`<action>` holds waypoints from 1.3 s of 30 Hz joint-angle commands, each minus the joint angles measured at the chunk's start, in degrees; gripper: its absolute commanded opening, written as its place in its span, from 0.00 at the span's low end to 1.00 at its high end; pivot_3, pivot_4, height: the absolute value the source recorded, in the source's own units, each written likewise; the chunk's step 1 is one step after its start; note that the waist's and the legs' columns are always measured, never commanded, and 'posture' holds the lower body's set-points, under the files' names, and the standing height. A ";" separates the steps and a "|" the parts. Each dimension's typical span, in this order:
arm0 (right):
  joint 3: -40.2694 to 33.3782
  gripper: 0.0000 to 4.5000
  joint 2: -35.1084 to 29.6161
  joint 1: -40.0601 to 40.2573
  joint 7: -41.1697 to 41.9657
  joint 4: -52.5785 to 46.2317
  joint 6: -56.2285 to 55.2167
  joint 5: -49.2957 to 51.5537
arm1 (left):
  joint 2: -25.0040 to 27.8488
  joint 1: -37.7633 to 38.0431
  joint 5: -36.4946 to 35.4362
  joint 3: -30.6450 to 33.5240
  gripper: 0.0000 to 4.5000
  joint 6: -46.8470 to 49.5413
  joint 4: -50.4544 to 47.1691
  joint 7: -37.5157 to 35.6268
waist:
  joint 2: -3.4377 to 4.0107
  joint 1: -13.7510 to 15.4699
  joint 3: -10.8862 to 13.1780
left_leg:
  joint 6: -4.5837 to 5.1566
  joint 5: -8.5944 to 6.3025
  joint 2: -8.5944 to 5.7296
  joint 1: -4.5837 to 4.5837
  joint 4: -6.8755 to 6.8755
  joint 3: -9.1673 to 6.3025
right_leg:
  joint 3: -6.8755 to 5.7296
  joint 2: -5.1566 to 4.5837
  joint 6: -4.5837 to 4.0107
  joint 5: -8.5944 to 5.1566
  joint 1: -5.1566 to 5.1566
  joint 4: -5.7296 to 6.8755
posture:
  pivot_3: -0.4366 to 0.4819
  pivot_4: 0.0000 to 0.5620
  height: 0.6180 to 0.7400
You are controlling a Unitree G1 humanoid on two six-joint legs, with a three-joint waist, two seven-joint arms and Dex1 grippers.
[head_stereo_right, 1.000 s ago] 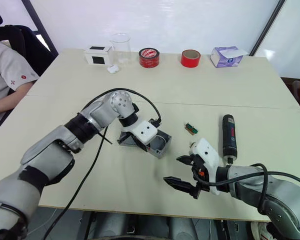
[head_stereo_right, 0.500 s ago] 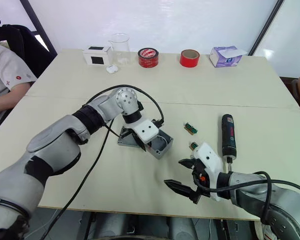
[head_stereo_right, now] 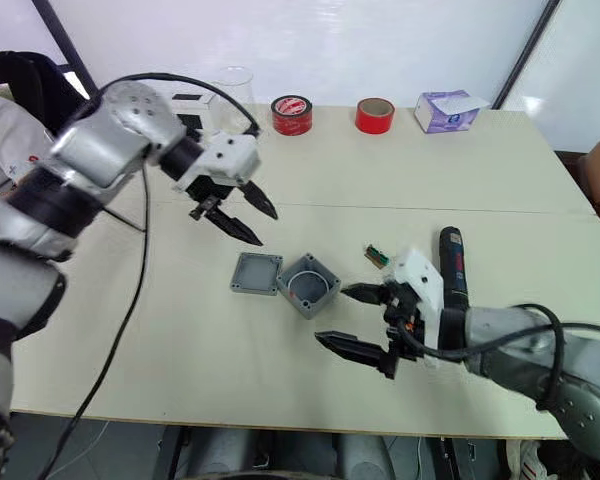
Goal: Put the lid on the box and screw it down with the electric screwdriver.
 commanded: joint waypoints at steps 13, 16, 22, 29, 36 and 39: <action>19.85 1.00 -0.25 -12.23 12.41 5.56 -6.50 -23.12 | -11.89 14.24 0.17 23.18 0.56 59.17 -14.73 41.23 | -0.06 0.21 0.02 | -0.03 0.02 -0.20 -0.07 0.00 -0.08 | -0.07 -0.06 0.10 -0.07 -0.05 0.04 | 0.48 0.27 1.00; 20.36 1.00 0.83 -11.77 12.34 5.42 -6.29 -24.61 | -12.13 15.58 -1.98 22.53 0.56 59.17 -14.00 44.55 | -0.06 0.23 0.02 | -0.06 0.03 -0.19 -0.05 0.00 -0.10 | -0.08 -0.03 0.09 -0.07 -0.06 0.08 | 0.48 0.27 1.00; 19.08 1.00 2.65 -9.56 10.70 3.55 -5.25 -24.87 | -12.39 16.74 -7.17 19.69 0.56 59.17 -13.91 49.63 | -0.06 0.48 0.02 | -0.09 0.05 -0.19 -0.05 0.00 -0.10 | -0.07 -0.07 0.08 -0.07 -0.05 0.08 | 0.48 0.27 1.00; 15.46 1.00 2.12 -6.36 9.82 1.22 -4.34 -24.04 | -15.06 19.81 -8.09 17.77 0.56 59.17 -10.09 55.61 | -0.02 0.78 -0.03 | -0.10 0.05 -0.25 0.01 0.00 -0.09 | -0.07 -0.12 0.07 -0.06 0.02 0.07 | 0.48 0.27 1.00; 13.88 1.00 3.00 -6.06 8.87 1.36 -2.78 -23.58 | -17.16 20.36 -8.17 18.83 0.07 59.17 -7.65 58.19 | 0.07 1.41 -0.10 | -0.10 0.05 -0.27 0.24 -0.01 -0.09 | -0.07 -0.10 0.06 -0.07 0.25 0.09 | 0.48 0.27 1.00; 11.73 1.00 3.91 -6.10 8.47 2.46 -2.27 -22.03 | -18.58 20.86 -7.94 20.72 0.01 59.17 -7.38 59.95 | 0.10 1.57 -0.13 | -0.10 0.05 -0.28 0.30 -0.01 -0.09 | -0.07 -0.11 0.06 -0.06 0.34 0.08 | 0.48 0.27 1.00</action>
